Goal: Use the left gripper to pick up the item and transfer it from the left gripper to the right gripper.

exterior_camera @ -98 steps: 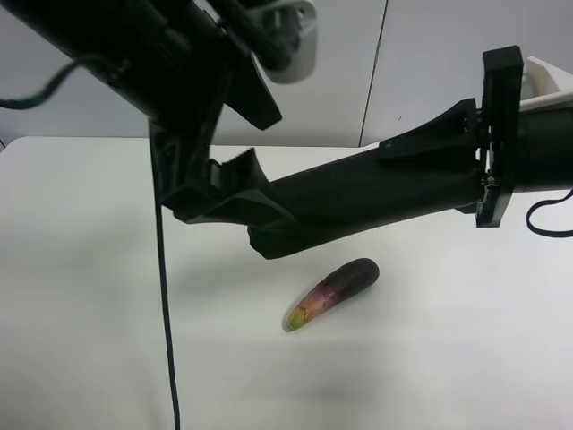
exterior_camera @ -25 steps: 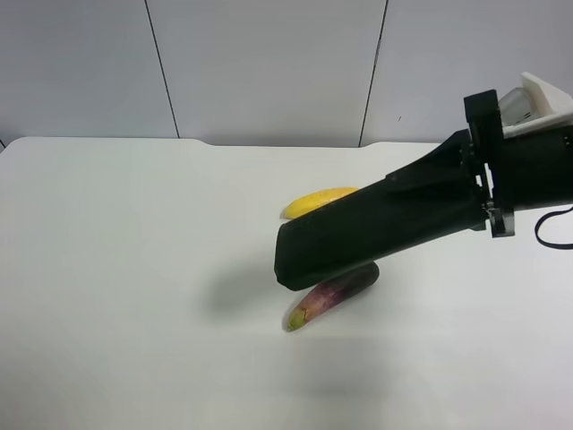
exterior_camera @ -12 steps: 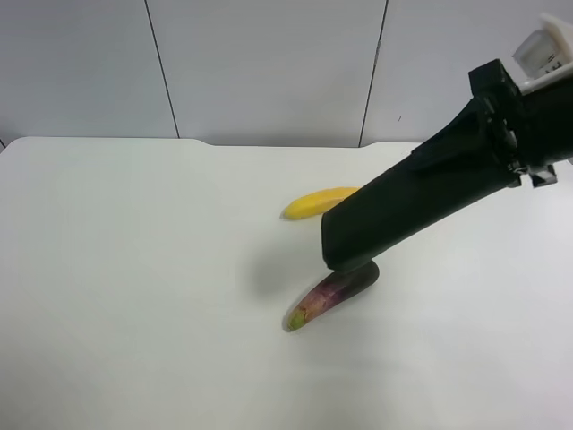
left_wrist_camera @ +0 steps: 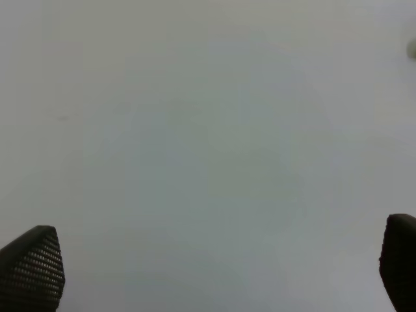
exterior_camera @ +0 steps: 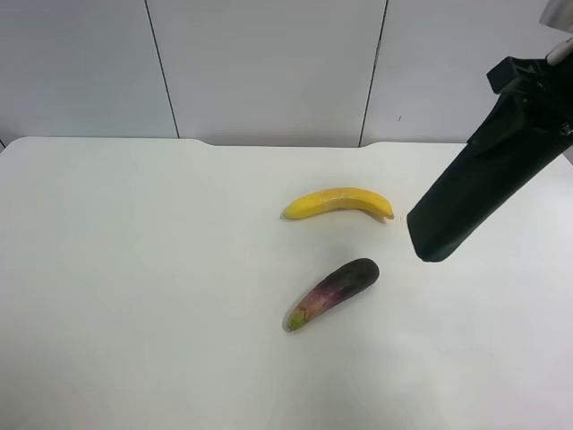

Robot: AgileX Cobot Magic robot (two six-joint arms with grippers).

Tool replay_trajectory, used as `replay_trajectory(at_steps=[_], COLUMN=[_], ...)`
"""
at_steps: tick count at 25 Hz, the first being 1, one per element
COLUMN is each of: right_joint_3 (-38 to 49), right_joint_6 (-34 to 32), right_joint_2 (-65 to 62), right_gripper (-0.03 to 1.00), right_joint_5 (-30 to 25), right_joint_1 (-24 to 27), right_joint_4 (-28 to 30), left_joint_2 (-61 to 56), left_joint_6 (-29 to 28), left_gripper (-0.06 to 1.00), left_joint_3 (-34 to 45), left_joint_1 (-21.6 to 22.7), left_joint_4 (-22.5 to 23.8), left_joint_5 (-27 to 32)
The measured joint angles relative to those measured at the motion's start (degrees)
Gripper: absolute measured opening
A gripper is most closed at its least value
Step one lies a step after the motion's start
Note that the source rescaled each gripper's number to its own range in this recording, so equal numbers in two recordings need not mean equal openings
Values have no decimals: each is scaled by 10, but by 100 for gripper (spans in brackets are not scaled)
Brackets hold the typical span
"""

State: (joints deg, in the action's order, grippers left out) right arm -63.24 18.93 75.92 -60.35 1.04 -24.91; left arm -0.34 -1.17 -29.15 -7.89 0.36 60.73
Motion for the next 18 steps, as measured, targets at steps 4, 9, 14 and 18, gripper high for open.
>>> replay_trajectory(at_steps=[4,9,14,18], right_joint_3=[-3,-3,-3,-3], right_joint_6=[-48,-115,-117,-116], right_joint_2=[6,6,17,48], right_gripper=[1,1,1,1], right_joint_5=[1,33,66,75], right_joint_1=[0,0,0,0], right_joint_4=[124,229,234,238], left_joint_2=[0,0,0,0], left_joint_6=[0,0,0,0], left_gripper=[99,99,99,99], left_joint_3=[0,0,0,0], left_joint_1=[0,0,0,0], left_joint_4=[0,0,0,0], left_joint_5=[0,0,0,0])
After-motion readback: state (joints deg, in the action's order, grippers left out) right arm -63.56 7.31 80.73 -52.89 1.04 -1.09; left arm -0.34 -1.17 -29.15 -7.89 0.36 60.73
